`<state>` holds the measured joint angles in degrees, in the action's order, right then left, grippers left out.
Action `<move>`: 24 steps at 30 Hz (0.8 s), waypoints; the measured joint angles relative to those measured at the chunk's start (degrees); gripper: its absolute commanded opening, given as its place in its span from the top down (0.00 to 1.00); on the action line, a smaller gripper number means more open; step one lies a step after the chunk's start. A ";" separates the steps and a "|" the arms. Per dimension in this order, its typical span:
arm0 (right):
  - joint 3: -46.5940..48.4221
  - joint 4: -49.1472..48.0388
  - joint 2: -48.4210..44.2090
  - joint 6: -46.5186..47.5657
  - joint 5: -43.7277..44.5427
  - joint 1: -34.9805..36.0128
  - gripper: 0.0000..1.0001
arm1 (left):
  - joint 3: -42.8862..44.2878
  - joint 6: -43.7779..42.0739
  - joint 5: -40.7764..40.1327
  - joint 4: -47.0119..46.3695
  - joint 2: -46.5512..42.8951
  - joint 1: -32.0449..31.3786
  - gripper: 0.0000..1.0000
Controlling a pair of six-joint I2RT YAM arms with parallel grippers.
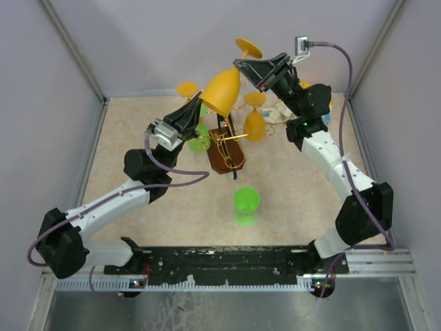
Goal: Place the wine glass upside down on the wine glass rack
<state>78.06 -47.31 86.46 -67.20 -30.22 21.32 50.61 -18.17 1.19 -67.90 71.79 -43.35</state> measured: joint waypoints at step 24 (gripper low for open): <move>5.01 9.94 1.62 11.50 0.85 2.14 1.00 | -2.89 2.78 1.14 1.14 2.40 -0.04 0.34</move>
<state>83.07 -37.36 88.07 -55.70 -29.36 23.46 47.72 -15.40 2.33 -66.76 74.19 -43.40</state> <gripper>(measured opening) 0.148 0.589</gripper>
